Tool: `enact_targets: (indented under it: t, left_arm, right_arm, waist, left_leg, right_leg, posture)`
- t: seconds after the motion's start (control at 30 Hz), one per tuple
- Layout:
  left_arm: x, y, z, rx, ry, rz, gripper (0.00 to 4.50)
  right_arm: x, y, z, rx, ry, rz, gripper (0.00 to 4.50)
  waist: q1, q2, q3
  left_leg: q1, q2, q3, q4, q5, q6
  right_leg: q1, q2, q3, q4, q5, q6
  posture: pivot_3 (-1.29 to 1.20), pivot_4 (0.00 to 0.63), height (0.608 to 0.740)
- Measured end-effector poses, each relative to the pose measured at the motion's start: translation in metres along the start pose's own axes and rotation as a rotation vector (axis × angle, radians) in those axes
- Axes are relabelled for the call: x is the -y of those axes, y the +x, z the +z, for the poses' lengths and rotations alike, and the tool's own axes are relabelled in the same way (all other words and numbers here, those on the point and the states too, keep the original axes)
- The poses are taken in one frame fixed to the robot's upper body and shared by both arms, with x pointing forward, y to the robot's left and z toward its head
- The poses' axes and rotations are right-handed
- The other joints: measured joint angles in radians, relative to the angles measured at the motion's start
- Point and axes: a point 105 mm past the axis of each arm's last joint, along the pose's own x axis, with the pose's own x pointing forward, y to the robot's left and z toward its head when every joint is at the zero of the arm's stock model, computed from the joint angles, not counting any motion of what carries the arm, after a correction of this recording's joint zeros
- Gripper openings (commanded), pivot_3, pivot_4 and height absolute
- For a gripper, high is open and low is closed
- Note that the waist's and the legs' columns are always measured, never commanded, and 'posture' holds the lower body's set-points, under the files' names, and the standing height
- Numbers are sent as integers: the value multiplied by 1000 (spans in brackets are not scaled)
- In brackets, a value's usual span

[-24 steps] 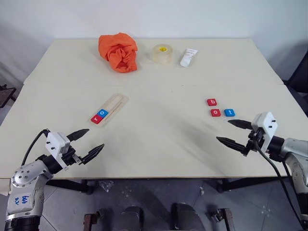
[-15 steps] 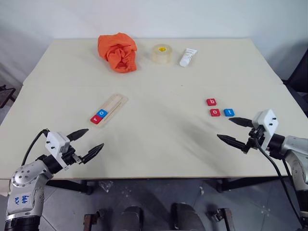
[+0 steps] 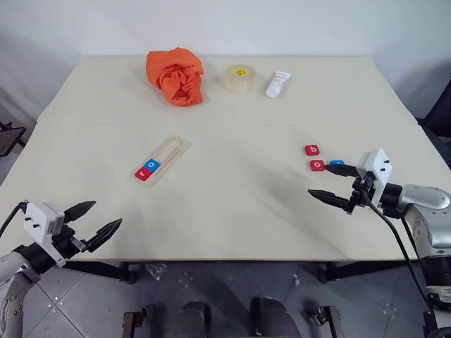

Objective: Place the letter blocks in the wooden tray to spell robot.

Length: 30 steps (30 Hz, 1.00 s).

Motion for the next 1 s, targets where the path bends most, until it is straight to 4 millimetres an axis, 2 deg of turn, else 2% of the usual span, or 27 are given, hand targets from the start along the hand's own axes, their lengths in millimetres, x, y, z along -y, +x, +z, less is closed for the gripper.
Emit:
enact_targets:
  t: [0.1, 0.47, 0.6, 0.73, 0.9, 1.0]
  left_arm:
    - [-2, 13, 9, 11, 0, -23, 4500]
    - [-35, 98, 39, -116, -34, -29, 4500]
    - [-37, 122, 46, -160, -11, -62, 4500]
    - [-35, 134, 44, -183, 2, -96, 4500]
    - [-33, 137, 27, -249, -17, -114, 4500]
    - [-35, 140, 29, -254, -4, -112, 4500]
  right_arm:
    - [-2, 4, 3, 5, -11, 24, 4459]
    - [-6, 8, 14, 32, -44, 43, 4459]
    - [-6, 8, 14, 32, -46, 45, 4459]
    - [-8, 7, 11, 26, -41, 41, 4459]
    - [-14, 5, 6, 17, -30, 38, 4459]
    - [-15, 5, 5, 11, -23, 31, 4459]
  waist:
    - [-2, 0, 0]
    - [-2, 0, 0]
    - [-4, 0, 0]
    - [-3, 0, 0]
    - [-2, 0, 0]
    - [-2, 0, 0]
  left_leg:
    - [0, 0, 0, 0, 0, 0]
    - [0, -2, 0, 0, 0, 0]
    - [-1, -2, 1, 0, 0, 0]
    - [-1, -2, 1, 0, 0, 0]
    - [-2, -2, 1, 1, 0, 0]
    - [-2, -2, 1, 2, 0, 0]
  right_leg:
    - [0, 0, 0, 0, 0, 0]
    - [-2, 2, -8, 6, 0, 1]
    - [-2, 4, -9, 6, 0, 1]
    - [-2, 5, -10, 6, 0, 1]
    - [-2, 5, -10, 6, 1, 1]
    - [-2, 4, -10, 7, 1, 1]
  posture:
    - [0, 150, 740]
    - [0, 150, 740]
    - [0, 150, 740]
    - [0, 150, 740]
    - [0, 150, 740]
    - [0, 150, 740]
